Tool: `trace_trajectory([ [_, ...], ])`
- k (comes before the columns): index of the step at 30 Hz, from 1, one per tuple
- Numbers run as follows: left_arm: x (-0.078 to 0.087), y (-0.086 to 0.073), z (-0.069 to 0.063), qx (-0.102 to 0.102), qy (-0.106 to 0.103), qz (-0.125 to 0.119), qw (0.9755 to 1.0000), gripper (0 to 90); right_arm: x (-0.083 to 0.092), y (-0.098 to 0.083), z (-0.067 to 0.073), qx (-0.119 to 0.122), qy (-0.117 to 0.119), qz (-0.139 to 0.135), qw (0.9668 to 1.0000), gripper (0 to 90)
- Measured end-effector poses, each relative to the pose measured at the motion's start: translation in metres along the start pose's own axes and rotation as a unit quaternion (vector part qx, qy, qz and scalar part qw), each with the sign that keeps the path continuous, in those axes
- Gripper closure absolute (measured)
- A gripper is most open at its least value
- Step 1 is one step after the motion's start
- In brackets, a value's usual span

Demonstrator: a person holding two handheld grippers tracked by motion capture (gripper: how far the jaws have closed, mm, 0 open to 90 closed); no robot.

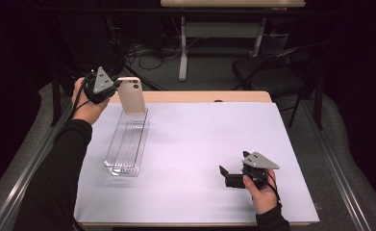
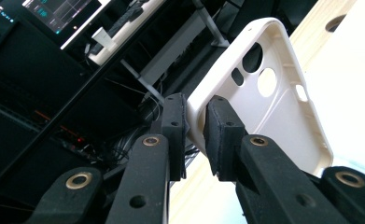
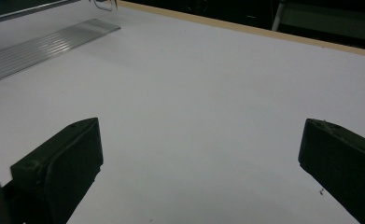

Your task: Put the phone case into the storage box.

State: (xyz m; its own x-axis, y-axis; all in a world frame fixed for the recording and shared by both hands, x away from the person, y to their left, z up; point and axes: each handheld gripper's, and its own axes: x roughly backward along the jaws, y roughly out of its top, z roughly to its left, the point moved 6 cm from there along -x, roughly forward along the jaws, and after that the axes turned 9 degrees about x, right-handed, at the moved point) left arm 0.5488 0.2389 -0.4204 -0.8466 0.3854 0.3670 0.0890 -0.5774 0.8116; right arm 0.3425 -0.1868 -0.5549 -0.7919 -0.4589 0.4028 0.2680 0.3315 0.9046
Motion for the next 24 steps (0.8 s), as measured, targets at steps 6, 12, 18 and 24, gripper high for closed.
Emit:
trace_trajectory([
  [6,-0.006,-0.004,0.002,-0.005,0.005,-0.004,1.0,78.9,-0.001,-0.001,0.001,-0.002,0.001,0.002,1.0,0.0],
  [12,-0.013,-0.013,-0.002,-0.011,-0.003,0.005,0.9999,78.9,-0.001,-0.002,0.0,-0.003,0.002,0.005,1.0,0.0],
  [18,-0.019,-0.023,-0.006,-0.01,-0.001,0.008,0.9999,78.9,-0.002,-0.002,0.0,-0.004,0.002,0.002,1.0,0.0],
  [24,-0.025,-0.032,-0.011,-0.005,0.001,0.005,1.0,78.8,-0.002,-0.003,0.001,-0.003,0.006,0.01,0.9999,0.0],
])
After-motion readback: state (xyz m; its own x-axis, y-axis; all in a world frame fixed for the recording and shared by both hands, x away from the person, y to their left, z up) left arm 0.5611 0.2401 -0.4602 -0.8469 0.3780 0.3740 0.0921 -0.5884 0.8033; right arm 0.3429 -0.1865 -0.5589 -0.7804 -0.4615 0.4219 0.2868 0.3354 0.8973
